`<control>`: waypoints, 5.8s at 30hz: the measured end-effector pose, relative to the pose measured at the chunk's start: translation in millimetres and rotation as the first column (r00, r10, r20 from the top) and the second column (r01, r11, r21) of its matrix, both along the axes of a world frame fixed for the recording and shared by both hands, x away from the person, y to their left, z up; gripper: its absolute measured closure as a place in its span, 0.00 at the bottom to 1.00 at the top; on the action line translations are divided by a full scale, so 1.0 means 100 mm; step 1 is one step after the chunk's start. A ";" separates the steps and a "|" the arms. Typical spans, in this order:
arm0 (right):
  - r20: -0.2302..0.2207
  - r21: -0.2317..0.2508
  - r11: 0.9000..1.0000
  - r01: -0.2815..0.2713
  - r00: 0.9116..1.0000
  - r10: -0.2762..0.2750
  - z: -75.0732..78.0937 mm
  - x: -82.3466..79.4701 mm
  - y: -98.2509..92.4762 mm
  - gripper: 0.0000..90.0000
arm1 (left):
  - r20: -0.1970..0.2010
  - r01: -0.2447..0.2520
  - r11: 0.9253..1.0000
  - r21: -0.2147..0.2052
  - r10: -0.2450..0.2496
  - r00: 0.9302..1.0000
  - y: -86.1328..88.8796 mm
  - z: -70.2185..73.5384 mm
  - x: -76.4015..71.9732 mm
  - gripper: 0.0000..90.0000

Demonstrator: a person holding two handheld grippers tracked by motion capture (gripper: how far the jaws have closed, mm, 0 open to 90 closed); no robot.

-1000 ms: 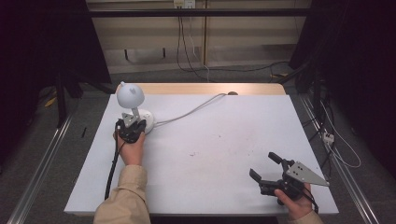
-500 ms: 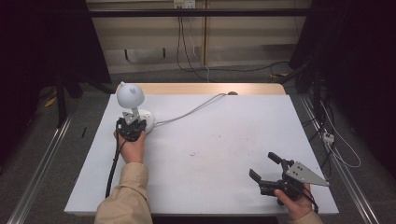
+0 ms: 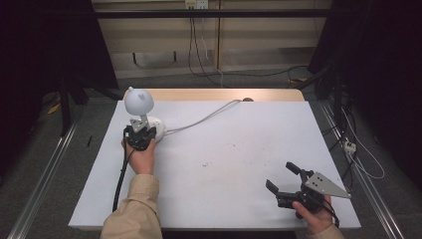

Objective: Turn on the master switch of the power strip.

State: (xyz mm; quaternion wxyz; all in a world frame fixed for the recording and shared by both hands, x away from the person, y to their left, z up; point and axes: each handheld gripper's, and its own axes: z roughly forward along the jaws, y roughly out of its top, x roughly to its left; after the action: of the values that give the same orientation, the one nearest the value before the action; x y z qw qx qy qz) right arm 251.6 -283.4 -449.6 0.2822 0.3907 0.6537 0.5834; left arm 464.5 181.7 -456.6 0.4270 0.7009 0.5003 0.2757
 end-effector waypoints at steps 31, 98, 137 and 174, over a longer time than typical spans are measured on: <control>-0.003 -0.005 1.000 0.004 1.000 -0.004 0.00 0.00 0.00 0.05 | 0.006 0.113 0.987 -0.112 -0.113 0.994 0.02 0.15 -0.24 0.38; -0.015 0.005 1.000 -0.022 1.000 0.022 0.01 0.02 0.01 0.07 | 0.045 0.294 0.943 -0.154 -0.291 0.956 0.11 0.28 -0.77 0.08; -0.009 0.004 1.000 -0.024 1.000 0.025 0.03 0.02 0.02 0.07 | 0.056 0.292 0.946 -0.143 -0.287 0.956 0.38 0.24 -1.03 0.07; -0.009 0.004 1.000 -0.026 1.000 0.026 0.03 0.02 0.02 0.07 | 0.049 0.281 0.951 -0.125 -0.277 0.960 0.56 0.19 -1.19 0.07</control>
State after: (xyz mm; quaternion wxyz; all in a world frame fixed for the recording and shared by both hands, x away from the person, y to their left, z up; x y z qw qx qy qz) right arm 253.2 -281.1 -446.2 0.2711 0.3853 0.6588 0.5865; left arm 345.6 238.1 -438.0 0.5145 0.7307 0.4065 0.1902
